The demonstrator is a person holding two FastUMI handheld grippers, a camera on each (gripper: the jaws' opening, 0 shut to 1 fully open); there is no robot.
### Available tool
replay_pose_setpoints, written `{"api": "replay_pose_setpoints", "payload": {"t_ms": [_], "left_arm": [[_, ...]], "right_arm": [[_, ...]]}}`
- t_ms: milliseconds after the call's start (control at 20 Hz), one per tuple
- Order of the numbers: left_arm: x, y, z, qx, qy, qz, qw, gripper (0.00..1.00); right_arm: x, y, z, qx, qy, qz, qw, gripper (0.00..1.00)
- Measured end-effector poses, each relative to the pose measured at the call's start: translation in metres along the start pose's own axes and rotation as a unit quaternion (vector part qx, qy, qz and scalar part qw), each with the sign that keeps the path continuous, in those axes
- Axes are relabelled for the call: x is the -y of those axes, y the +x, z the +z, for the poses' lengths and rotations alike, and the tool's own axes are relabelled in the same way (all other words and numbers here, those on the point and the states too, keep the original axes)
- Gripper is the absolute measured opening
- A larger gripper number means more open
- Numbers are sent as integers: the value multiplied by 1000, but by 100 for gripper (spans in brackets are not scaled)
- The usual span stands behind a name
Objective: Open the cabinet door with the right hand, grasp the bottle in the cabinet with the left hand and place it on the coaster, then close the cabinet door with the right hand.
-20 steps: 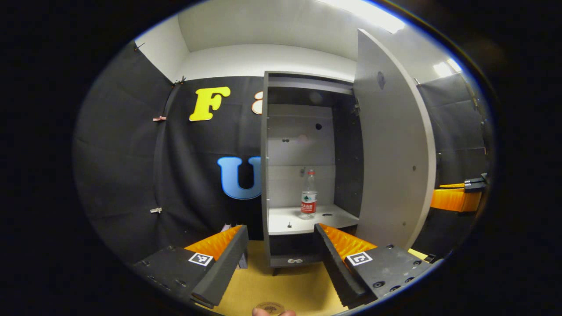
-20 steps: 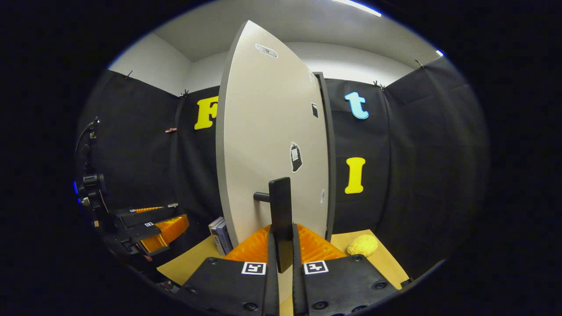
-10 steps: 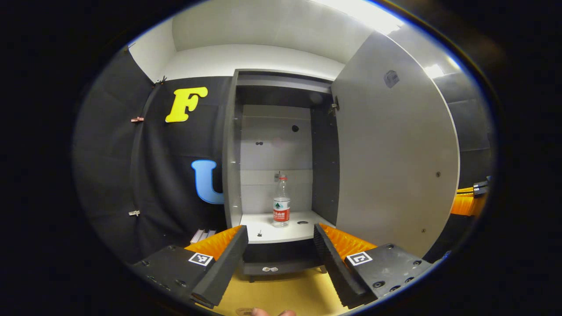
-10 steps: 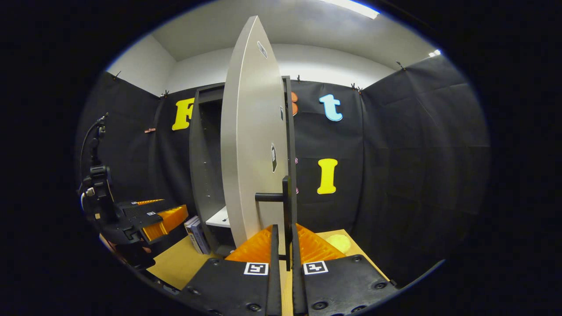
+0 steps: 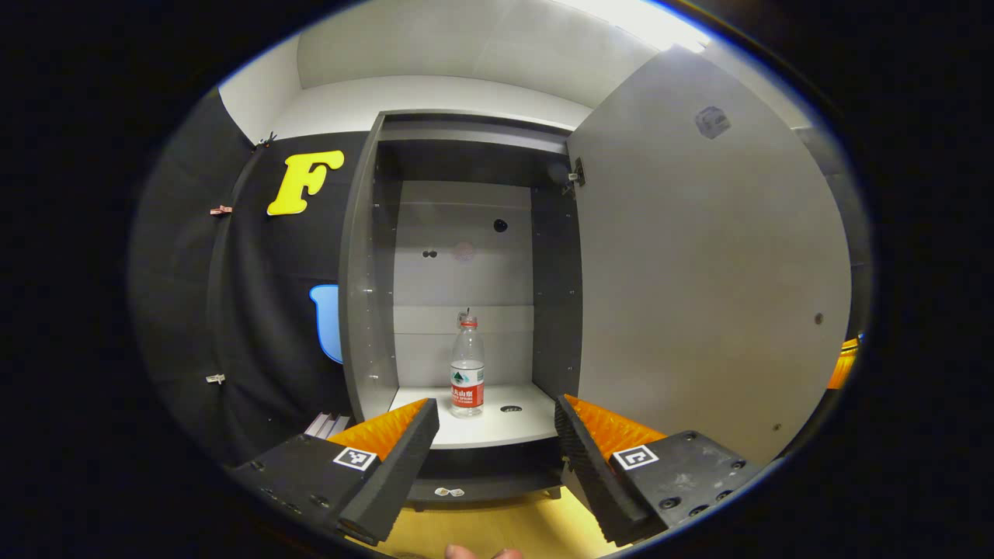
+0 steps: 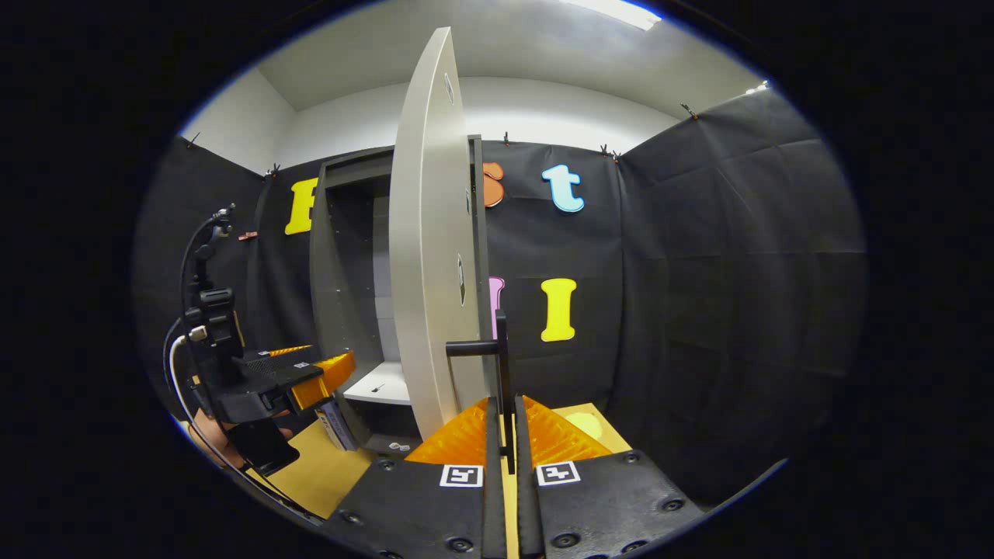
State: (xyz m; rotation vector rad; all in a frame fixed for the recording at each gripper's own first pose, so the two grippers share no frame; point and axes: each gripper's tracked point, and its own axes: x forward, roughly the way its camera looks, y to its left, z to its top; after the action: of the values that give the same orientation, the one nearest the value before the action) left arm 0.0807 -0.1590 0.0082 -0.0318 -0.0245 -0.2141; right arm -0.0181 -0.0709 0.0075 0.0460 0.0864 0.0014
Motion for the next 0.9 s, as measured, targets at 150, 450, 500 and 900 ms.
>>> {"api": "replay_pose_setpoints", "payload": {"t_ms": [150, 450, 500, 900], "left_arm": [[2, 26, 4, 2, 11, 4, 1000, 92], [-1, 85, 2, 8, 19, 18, 1000, 92], [-2, 98, -3, 5, 19, 20, 1000, 95], [-36, 205, -50, -37, 19, 58, 997, 95]], "right_arm": [[20, -5, 7, 13, 14, -17, 1000, 10], [65, -23, 15, 40, 7, -71, 997, 58], [77, -23, 15, 45, 1, -92, 995, 79], [116, -26, 1, 36, -23, -157, 987, 97]]}}
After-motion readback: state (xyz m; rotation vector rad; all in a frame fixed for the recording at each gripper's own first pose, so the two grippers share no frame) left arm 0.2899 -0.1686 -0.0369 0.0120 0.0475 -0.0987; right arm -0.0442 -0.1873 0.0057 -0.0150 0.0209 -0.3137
